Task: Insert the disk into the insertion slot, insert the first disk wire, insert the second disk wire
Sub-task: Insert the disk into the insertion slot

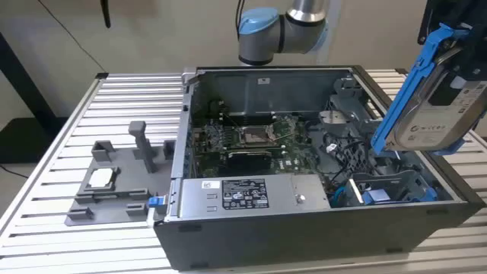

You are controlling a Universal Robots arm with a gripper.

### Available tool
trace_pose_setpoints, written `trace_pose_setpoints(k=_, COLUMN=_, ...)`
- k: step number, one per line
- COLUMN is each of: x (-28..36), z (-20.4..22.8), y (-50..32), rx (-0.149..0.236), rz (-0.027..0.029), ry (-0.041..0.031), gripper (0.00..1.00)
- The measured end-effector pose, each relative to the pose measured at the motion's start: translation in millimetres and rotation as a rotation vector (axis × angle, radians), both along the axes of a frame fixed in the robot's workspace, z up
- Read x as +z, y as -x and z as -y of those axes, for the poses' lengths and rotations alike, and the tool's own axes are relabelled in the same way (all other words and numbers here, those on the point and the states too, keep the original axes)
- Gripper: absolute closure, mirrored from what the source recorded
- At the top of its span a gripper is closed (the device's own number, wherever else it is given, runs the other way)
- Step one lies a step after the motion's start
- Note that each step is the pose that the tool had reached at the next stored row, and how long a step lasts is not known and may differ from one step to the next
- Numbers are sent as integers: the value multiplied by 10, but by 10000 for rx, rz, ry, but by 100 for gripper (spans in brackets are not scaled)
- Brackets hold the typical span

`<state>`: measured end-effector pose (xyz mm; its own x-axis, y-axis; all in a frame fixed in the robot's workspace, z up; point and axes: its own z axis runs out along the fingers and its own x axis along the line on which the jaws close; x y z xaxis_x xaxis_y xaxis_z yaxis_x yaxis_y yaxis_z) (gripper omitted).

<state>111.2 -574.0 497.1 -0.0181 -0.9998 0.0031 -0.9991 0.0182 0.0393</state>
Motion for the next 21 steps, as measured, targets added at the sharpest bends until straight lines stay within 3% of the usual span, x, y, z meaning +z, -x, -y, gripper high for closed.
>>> trace_pose_setpoints(k=13, x=-12, z=0, y=0, rx=0, rz=0, ry=-2, gripper=68)
trace_pose_setpoints(k=21, x=-133, z=0, y=0, rx=0, rz=0, ry=-3, gripper=68)
